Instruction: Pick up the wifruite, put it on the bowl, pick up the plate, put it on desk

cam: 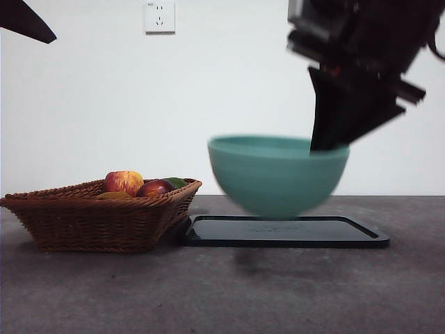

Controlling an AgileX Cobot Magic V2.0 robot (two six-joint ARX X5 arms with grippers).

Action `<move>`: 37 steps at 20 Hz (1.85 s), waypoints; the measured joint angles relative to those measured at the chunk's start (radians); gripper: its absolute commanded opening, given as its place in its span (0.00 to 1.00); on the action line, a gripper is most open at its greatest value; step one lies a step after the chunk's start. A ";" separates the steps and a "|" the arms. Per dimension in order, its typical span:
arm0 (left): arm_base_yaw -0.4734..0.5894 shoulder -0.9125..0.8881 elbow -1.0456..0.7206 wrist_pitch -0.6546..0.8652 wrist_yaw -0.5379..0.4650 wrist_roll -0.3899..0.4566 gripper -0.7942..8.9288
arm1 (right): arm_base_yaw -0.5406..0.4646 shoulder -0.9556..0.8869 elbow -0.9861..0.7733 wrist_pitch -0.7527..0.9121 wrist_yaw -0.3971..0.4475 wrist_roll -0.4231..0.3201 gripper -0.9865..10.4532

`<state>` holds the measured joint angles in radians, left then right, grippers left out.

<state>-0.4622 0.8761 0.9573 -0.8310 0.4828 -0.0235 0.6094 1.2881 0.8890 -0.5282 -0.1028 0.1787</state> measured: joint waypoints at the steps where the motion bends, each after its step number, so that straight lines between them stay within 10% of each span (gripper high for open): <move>1: 0.000 0.000 0.000 0.000 0.000 0.000 0.44 | 0.001 0.002 -0.030 0.031 -0.001 0.009 0.09; 15: 0.000 0.000 0.000 0.000 0.000 0.000 0.44 | 0.001 0.153 -0.087 0.142 -0.001 0.039 0.10; 22: 0.000 0.000 0.000 0.000 0.000 0.000 0.44 | 0.002 0.146 -0.087 0.124 -0.001 0.057 0.28; 32: 0.000 0.000 0.000 0.000 0.000 0.000 0.44 | 0.001 -0.254 -0.087 -0.005 0.023 0.062 0.28; 37: 0.000 0.000 0.000 0.000 0.000 0.000 0.44 | 0.001 -0.459 -0.087 -0.152 -0.106 0.062 0.28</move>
<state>-0.4622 0.8761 0.9573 -0.8307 0.4828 -0.0235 0.6106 0.8288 0.8024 -0.6800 -0.2092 0.2405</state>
